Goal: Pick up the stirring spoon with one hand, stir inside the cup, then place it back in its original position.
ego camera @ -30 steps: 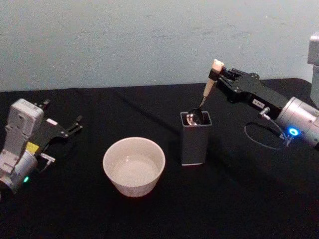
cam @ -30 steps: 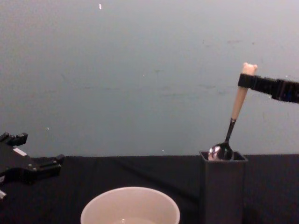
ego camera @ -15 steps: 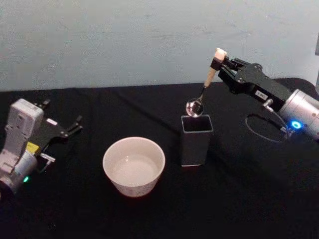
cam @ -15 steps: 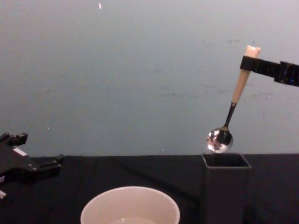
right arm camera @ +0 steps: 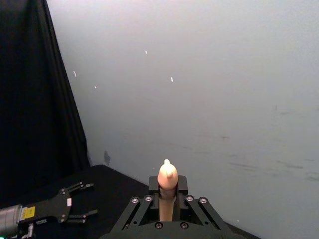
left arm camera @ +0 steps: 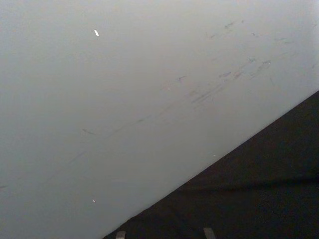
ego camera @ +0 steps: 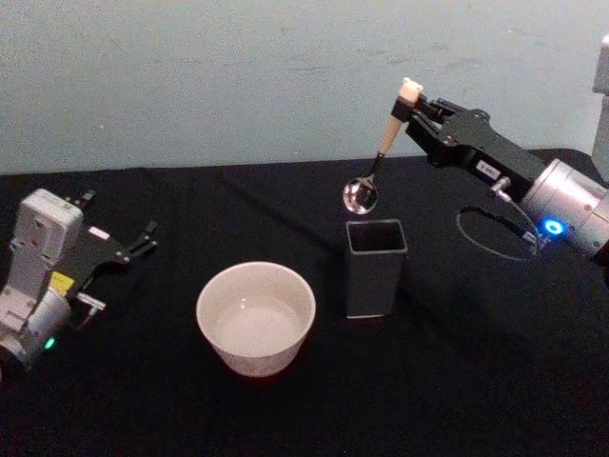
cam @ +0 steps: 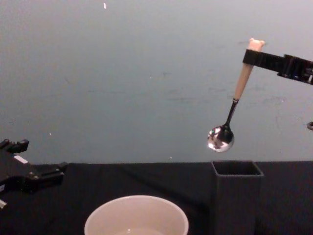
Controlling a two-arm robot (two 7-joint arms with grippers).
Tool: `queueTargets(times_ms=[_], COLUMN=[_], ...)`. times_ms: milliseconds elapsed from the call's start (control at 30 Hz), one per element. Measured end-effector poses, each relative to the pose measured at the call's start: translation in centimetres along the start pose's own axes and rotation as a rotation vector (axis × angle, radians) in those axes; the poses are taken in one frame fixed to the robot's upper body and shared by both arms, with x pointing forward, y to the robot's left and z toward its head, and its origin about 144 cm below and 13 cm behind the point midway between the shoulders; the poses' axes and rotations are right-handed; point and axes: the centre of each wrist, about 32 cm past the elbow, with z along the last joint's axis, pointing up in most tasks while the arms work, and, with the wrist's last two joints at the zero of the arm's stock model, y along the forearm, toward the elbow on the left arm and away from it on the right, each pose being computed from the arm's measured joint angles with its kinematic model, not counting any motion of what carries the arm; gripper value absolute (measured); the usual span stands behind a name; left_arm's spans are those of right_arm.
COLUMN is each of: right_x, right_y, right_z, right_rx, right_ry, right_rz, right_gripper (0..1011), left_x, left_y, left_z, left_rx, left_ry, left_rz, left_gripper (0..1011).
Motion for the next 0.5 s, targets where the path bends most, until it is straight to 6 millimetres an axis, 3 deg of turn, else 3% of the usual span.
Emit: queueTargets(times_ms=[500], right_x=[-0.6], right_y=[2.2], right_z=[-1.0], right_rx=[-0.016], right_ry=[0.028], right_rz=[0.068], right_gripper=[205], left_x=[0.0], left_y=[0.0], left_z=[0.0], left_rx=[0.0], left_ry=[0.0], left_rz=[0.0], left_gripper=[1001])
